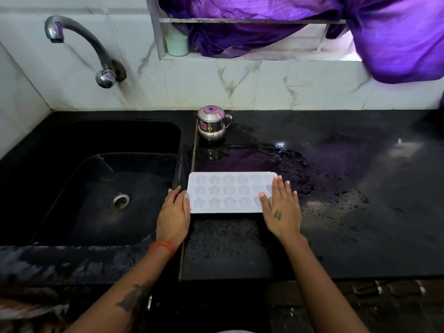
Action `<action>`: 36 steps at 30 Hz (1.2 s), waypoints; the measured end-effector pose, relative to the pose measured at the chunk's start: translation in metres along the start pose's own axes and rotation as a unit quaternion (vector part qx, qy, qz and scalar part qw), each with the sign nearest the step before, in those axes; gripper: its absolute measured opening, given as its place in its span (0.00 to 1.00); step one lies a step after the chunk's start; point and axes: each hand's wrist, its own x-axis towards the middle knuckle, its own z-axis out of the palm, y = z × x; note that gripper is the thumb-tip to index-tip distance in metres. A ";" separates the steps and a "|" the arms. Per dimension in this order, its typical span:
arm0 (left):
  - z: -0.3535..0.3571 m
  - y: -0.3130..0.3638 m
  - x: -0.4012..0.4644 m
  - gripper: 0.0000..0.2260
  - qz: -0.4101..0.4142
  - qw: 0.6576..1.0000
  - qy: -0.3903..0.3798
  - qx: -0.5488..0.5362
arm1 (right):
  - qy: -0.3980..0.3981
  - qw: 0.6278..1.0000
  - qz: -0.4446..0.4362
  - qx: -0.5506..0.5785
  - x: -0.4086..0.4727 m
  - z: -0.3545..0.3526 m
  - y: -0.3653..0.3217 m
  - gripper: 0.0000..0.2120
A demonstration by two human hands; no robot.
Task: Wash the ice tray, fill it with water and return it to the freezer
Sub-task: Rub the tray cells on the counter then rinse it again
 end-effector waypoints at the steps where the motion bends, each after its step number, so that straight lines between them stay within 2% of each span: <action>1: 0.000 0.000 0.000 0.18 -0.001 1.000 0.000 -0.002 | -0.008 1.000 0.008 -0.015 0.003 -0.002 -0.001 0.30; 6: 0.000 -0.001 0.000 0.18 -0.002 1.000 -0.004 -0.007 | -0.054 0.994 0.053 -0.082 0.021 -0.007 -0.016 0.34; 12: 0.000 -0.001 0.002 0.18 -0.004 1.000 -0.002 0.012 | -0.067 0.991 0.083 -0.084 0.030 0.001 -0.048 0.40; 25: -0.001 0.001 0.003 0.18 -0.003 1.000 0.002 0.021 | -0.076 0.993 0.012 -0.085 0.026 0.021 -0.089 0.34; 31: -0.001 0.001 0.003 0.18 -0.004 1.000 0.000 0.026 | -0.072 0.995 -0.003 -0.071 0.026 0.023 -0.090 0.37; 36: 0.000 0.001 0.004 0.17 -0.007 1.000 0.005 0.030 | -0.096 0.989 -0.098 -0.055 0.023 0.026 -0.106 0.30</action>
